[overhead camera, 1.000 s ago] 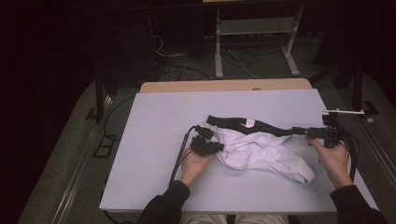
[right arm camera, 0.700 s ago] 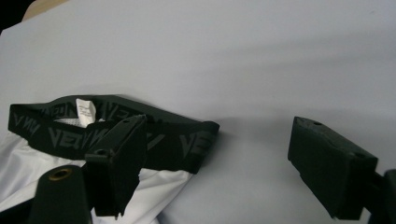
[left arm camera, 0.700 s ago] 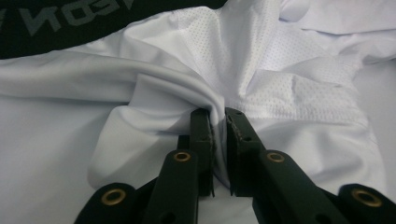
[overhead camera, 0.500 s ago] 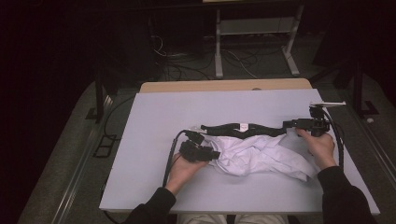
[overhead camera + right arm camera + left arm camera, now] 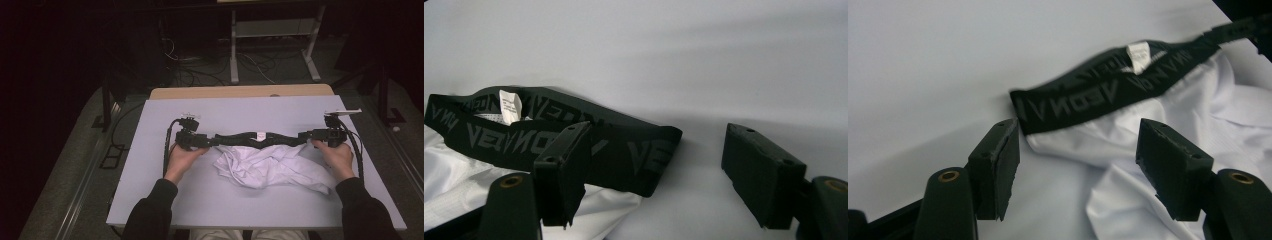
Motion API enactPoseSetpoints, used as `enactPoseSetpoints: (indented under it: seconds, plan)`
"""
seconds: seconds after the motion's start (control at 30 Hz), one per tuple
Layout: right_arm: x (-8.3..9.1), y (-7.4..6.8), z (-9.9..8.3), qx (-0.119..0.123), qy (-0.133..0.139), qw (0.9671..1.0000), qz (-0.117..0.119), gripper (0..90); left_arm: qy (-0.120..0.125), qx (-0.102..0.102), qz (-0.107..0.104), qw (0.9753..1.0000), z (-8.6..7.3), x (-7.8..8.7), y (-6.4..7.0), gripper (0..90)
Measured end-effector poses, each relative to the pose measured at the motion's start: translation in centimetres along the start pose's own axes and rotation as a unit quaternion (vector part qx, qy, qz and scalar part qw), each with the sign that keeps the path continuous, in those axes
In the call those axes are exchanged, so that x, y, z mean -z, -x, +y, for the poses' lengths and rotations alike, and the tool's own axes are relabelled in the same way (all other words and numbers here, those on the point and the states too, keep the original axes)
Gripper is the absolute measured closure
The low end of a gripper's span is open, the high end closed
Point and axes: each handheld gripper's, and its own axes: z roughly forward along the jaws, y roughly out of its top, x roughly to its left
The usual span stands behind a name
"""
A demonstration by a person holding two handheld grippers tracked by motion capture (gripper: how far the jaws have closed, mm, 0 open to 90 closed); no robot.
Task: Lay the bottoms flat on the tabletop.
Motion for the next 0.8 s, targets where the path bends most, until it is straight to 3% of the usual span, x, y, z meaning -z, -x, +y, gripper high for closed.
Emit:
enactPoseSetpoints:
  seconds: [0.07, 0.33, 0.5, 0.6, 0.8]
  plan:
    - [0.0, 0.1, 0.0, -0.001, 0.001, 1.0000, 0.003, 30.4, 0.001, 0.009, -0.006, 0.9999, 0.5, -0.4, -0.5, 34.3]
    - [0.1, 0.0, 0.0, 0.002, 0.000, 1.0000, 0.002, 35.2, 0.001, 0.024, 0.004, 0.9997, 1.5, -2.2, -2.1, 35.0]
    - [0.0, 0.1, 0.0, 0.002, -0.005, 1.0000, -0.001, 36.7, -0.011, 0.034, -0.008, 0.9993, 1.3, -3.2, -3.1, 36.1]
    - [-0.1, 0.1, 0.0, 0.003, -0.006, 1.0000, 0.000, 38.5, -0.023, 0.035, -0.004, 0.9991, 1.0, -3.9, -3.4, 36.0]
    - [-0.5, -0.1, -0.1, 0.011, -0.021, 0.9996, 0.015, 52.0, -0.028, 0.047, -0.027, 0.9981, 0.6, -5.1, -3.4, 43.2]
